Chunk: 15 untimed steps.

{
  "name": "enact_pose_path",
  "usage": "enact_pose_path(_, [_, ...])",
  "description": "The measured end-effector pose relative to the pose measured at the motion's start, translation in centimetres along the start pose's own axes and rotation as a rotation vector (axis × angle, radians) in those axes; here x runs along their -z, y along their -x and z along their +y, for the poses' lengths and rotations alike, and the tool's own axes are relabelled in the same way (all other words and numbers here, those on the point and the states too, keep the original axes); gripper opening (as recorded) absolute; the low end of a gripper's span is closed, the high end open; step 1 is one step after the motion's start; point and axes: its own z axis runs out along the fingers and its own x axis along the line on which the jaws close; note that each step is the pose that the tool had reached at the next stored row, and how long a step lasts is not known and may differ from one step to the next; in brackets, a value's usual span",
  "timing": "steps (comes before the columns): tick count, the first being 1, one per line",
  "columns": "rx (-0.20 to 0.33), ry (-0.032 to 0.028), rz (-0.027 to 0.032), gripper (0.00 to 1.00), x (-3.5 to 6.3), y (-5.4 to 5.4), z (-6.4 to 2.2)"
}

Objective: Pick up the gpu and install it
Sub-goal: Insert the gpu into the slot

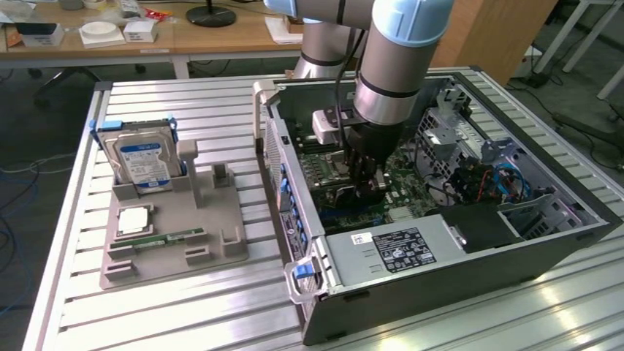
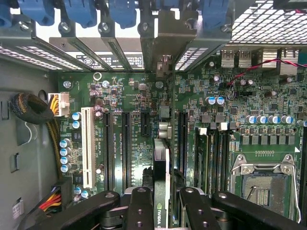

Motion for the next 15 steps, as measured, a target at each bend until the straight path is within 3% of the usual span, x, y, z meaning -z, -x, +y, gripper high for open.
enact_pose_path(3, [0.000, -0.0020, 0.0000, 0.26, 0.00, 0.00, 0.03])
enact_pose_path(7, [0.000, -0.0181, -0.0003, 0.26, 0.01, 0.00, 0.17])
enact_pose_path(8, [0.000, -0.0196, -0.0004, 0.26, 0.00, 0.00, 0.17])
enact_pose_path(15, [0.000, -0.0200, -0.0004, 0.26, -0.02, 0.00, 0.22])
